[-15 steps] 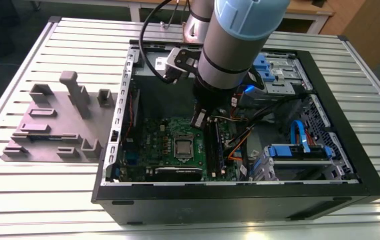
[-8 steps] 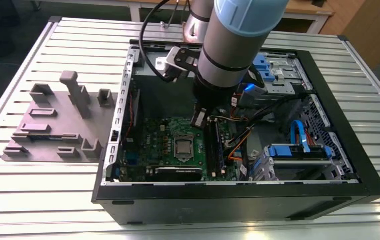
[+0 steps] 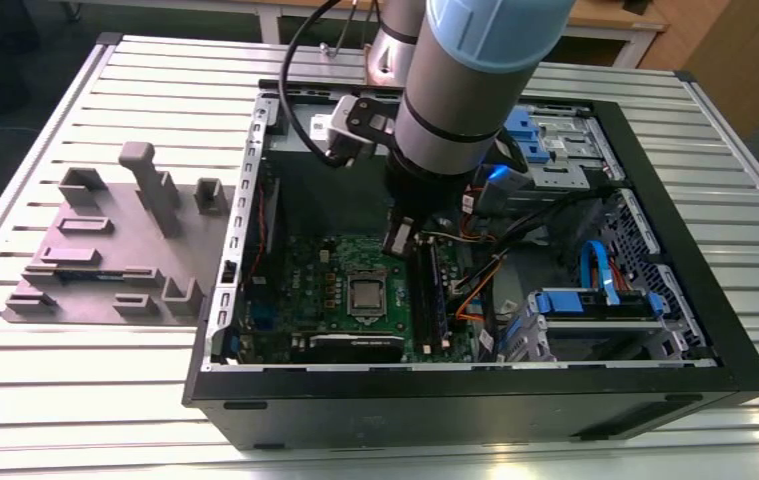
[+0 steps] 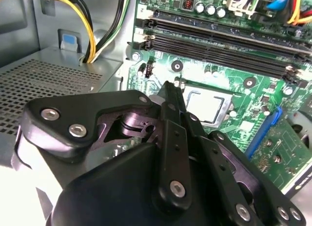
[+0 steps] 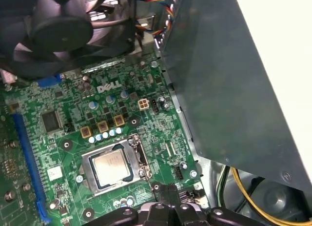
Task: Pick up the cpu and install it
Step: 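Install the first cpu locking lever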
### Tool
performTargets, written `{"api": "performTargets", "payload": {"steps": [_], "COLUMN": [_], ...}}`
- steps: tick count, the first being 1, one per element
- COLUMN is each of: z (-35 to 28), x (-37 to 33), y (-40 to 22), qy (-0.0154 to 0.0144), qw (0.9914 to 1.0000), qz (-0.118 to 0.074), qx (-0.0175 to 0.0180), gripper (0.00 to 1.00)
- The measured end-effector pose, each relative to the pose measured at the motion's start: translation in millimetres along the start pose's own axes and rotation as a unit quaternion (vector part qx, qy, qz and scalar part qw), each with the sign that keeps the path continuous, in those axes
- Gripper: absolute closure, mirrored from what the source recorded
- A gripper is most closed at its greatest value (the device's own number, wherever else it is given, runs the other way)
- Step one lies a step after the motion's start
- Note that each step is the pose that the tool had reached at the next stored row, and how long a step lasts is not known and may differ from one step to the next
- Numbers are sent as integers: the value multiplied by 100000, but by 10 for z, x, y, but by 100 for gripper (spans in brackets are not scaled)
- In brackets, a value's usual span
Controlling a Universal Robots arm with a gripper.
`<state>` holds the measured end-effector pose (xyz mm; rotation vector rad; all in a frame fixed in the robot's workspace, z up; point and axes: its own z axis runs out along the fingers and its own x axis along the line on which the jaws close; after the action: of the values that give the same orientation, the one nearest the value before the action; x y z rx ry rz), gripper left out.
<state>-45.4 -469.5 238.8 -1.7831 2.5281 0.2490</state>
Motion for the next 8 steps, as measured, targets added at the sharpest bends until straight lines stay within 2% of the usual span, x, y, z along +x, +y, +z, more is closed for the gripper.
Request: {"api": "performTargets", "payload": {"steps": [3, 5, 8], "z": [-1, -1, -2], "x": [6, 13, 24], "y": [-1, -1, 15], "qy": [20, 89, 411], "qw": [99991, 99984, 99975], "qz": [-1291, -1744, -2170], "qx": [227, 250, 302], "gripper": [89, 89, 89]}}
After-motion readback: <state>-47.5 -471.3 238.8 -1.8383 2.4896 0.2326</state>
